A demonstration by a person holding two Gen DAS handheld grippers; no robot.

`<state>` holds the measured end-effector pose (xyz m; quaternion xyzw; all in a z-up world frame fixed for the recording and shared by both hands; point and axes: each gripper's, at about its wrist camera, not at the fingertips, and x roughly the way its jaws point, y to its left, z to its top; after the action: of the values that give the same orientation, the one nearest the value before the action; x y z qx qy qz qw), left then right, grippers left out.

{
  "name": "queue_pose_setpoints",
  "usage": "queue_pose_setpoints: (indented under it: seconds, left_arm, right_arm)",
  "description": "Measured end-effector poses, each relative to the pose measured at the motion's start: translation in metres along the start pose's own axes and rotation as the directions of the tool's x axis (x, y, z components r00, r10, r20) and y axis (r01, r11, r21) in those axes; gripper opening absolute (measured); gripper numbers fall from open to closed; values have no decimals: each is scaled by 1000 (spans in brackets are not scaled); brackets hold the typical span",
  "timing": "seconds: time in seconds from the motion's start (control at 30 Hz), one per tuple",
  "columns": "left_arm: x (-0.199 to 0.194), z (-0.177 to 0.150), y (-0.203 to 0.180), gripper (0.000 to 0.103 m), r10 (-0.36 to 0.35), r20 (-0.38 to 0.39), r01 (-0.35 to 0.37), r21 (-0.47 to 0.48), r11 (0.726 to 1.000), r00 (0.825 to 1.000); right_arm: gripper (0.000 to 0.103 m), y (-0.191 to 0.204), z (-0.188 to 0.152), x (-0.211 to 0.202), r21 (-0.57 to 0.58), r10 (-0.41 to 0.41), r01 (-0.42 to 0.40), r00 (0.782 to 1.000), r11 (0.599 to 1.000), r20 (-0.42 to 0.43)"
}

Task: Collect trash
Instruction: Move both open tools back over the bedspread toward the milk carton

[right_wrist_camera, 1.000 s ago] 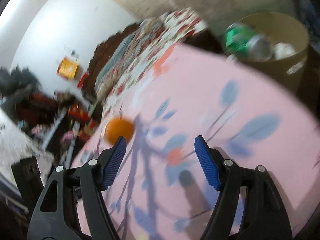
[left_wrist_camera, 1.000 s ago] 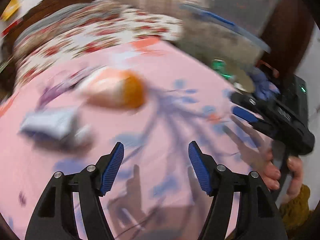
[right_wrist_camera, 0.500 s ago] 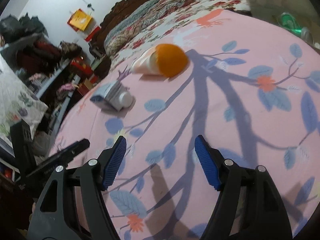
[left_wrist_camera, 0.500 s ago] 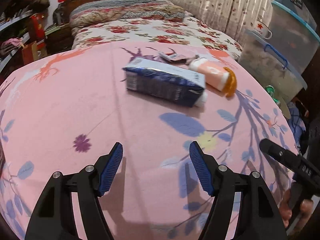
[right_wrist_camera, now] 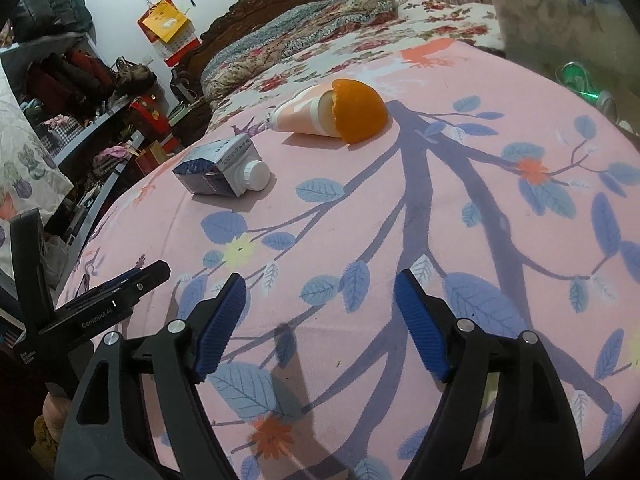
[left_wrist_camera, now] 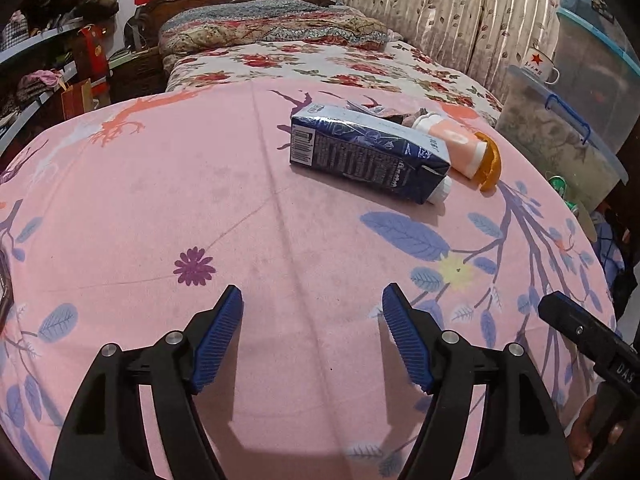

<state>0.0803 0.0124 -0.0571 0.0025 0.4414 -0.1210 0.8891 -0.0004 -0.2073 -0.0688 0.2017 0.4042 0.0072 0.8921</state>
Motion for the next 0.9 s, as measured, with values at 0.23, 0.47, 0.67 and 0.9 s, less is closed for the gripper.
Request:
queue_pose_setpoints:
  seconds: [0.23, 0.47, 0.67, 0.9]
  left_arm:
    - [2, -1, -3, 74, 12, -5, -12, 14, 1000, 1000]
    - [2, -1, -2, 78, 10, -8, -10, 17, 1000, 1000]
    - [2, -1, -3, 80, 11, -8, -11, 20, 1000, 1000]
    - [4, -1, -5, 84, 5, -13, -5, 22, 1000, 1000]
  right_arm:
    - [83, 6, -2, 2, -40, -29, 29, 1000, 999, 9]
    - [91, 11, -4, 5, -81, -38, 40, 999, 996, 18]
    - [97, 16, -6, 8, -122, -51, 54, 998, 991, 26]
    - [99, 16, -6, 9, -124, -43, 46, 999, 991, 27]
